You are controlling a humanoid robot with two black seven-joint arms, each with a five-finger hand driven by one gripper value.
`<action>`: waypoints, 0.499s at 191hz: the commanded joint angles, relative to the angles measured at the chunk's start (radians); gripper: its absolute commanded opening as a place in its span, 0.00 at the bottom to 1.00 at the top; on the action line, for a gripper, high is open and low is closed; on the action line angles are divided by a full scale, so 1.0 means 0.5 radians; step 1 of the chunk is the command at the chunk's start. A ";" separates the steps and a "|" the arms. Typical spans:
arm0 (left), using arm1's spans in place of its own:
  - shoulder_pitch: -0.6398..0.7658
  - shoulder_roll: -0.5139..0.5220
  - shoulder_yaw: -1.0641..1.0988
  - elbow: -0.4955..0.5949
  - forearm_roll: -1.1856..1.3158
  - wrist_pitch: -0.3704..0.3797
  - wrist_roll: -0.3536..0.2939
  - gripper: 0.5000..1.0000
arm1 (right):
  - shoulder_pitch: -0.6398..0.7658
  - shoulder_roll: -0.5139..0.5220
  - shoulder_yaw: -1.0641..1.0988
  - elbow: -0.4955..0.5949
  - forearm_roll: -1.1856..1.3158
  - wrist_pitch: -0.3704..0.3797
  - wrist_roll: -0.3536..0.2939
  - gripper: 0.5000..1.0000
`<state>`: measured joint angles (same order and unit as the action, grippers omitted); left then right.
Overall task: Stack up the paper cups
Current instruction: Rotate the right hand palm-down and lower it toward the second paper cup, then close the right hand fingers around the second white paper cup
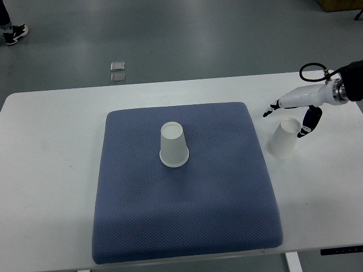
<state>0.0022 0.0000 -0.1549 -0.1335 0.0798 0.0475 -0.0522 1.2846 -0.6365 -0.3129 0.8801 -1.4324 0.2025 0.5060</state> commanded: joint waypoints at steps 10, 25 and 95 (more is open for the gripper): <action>-0.001 0.000 0.000 0.000 0.000 0.000 0.000 1.00 | -0.081 0.024 0.000 -0.033 -0.013 -0.086 -0.021 0.82; 0.002 0.000 0.000 0.000 0.000 0.000 0.000 1.00 | -0.112 0.027 0.000 -0.051 -0.010 -0.141 -0.024 0.82; 0.002 0.000 0.000 0.000 0.000 0.000 0.000 1.00 | -0.188 0.055 0.003 -0.125 0.018 -0.227 -0.021 0.79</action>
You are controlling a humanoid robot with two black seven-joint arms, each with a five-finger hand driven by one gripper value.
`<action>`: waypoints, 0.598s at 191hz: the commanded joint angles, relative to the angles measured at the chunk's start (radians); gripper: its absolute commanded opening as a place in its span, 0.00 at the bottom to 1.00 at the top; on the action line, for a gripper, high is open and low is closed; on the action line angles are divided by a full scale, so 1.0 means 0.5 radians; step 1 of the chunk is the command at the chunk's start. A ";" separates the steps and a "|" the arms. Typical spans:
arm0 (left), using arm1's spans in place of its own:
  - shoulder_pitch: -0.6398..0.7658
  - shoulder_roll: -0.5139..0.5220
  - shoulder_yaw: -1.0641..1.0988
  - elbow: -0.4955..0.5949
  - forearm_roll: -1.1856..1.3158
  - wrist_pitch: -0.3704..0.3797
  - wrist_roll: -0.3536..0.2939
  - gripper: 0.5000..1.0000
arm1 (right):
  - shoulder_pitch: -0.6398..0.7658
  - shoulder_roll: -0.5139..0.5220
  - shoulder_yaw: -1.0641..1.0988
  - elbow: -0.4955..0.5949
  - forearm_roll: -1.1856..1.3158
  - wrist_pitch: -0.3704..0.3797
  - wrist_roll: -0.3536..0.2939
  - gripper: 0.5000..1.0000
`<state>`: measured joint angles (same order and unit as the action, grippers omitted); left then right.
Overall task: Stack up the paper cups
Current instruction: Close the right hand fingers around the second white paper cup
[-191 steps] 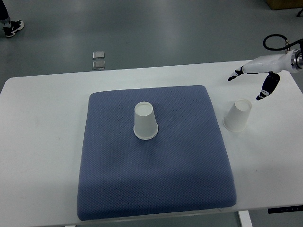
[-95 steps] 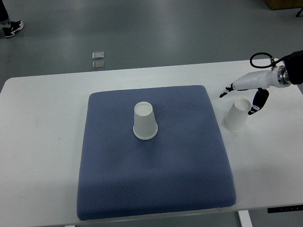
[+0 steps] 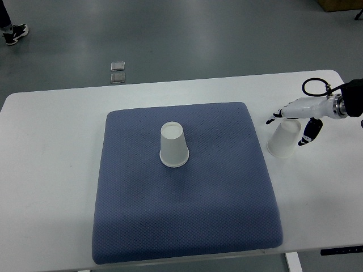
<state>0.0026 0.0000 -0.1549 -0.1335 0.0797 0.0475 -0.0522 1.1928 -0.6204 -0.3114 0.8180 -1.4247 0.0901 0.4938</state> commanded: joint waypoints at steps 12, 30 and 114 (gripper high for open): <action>-0.002 0.000 0.000 0.000 0.000 0.000 0.000 1.00 | -0.005 0.038 0.000 -0.001 0.002 -0.002 0.006 0.76; 0.001 0.000 0.000 0.000 0.000 0.000 0.000 1.00 | -0.011 0.069 0.000 -0.001 -0.001 -0.002 0.013 0.73; 0.001 0.000 0.000 0.000 0.000 0.000 0.000 1.00 | -0.051 0.066 -0.003 -0.028 -0.025 -0.054 0.000 0.59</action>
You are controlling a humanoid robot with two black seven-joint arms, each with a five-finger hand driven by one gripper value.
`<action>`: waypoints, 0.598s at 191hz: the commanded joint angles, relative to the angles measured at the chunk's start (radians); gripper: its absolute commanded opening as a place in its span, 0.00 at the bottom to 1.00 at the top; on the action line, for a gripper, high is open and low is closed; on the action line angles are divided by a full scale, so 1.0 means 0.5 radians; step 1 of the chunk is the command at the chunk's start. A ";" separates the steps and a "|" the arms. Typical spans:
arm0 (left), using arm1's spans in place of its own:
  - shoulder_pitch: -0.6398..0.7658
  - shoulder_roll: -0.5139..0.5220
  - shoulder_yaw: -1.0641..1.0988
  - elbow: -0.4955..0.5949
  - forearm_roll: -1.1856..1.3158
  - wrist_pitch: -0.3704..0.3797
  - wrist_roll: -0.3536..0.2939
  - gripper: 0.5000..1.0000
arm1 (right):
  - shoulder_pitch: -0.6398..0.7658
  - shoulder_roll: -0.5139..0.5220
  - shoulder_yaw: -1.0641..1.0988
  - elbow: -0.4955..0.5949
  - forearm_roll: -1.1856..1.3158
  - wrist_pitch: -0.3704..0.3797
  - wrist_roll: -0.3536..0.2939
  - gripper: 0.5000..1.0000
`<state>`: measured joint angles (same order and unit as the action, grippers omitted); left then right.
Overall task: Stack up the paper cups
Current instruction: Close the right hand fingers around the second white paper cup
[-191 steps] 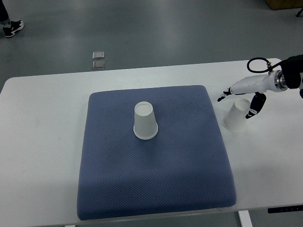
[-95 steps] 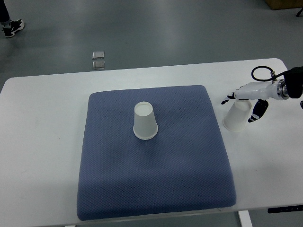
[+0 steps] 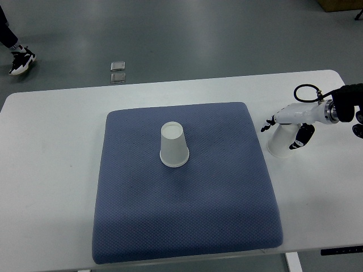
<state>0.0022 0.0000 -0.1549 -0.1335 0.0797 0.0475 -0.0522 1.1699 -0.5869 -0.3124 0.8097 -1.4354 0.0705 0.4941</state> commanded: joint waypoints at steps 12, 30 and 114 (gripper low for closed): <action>0.002 0.000 0.000 0.000 0.000 0.000 0.000 1.00 | -0.008 -0.001 -0.001 -0.030 -0.007 -0.018 0.000 0.57; 0.002 0.000 0.000 0.000 0.000 0.000 0.000 1.00 | -0.023 0.002 -0.001 -0.064 -0.007 -0.021 0.000 0.52; -0.001 0.000 0.000 0.000 0.000 0.000 0.000 1.00 | -0.011 0.026 0.002 -0.073 -0.007 -0.021 0.003 0.12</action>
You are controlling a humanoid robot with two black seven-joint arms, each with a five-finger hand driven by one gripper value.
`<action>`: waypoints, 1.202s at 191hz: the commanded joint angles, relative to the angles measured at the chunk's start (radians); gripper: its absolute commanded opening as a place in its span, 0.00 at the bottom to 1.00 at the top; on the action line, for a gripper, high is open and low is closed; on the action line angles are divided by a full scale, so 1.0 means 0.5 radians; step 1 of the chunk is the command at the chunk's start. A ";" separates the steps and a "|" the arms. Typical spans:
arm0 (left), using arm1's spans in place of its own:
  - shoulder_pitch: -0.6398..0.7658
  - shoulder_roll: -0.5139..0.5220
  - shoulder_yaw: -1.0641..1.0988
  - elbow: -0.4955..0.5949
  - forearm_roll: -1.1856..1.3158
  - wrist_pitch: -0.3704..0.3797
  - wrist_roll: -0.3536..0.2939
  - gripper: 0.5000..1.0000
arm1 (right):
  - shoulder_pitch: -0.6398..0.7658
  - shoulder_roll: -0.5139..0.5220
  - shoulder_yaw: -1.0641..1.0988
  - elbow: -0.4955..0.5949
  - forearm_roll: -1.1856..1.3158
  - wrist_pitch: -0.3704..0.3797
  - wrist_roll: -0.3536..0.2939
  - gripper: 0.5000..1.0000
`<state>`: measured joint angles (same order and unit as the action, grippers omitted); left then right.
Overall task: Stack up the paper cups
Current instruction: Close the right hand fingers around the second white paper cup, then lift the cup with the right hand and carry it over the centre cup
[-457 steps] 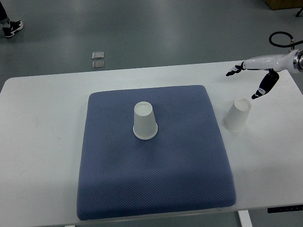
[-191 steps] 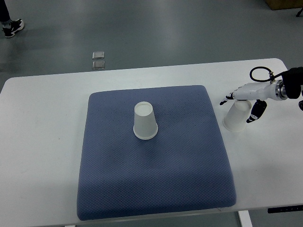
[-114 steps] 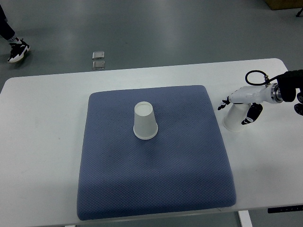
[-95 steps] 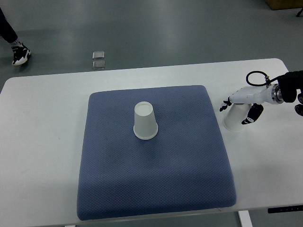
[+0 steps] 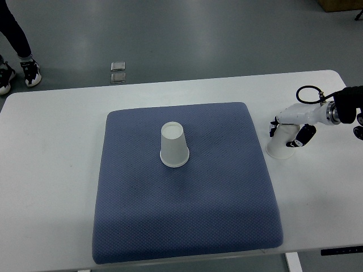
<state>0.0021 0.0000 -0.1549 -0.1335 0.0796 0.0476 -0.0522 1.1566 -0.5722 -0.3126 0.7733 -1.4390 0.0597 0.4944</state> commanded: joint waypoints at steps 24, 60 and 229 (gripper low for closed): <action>-0.001 0.000 0.000 0.000 0.000 0.000 0.000 1.00 | 0.028 -0.006 0.015 0.000 0.000 0.000 0.011 0.12; 0.002 0.000 0.000 0.000 0.000 0.000 0.000 1.00 | 0.110 -0.012 0.024 0.003 0.003 0.010 0.020 0.12; -0.001 0.000 0.000 0.000 0.000 0.000 0.000 1.00 | 1.123 0.347 0.033 0.506 0.166 0.550 0.146 0.15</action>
<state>0.0023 0.0000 -0.1549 -0.1334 0.0796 0.0476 -0.0522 1.7007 -0.4448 -0.2951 1.0241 -1.4001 0.3039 0.5605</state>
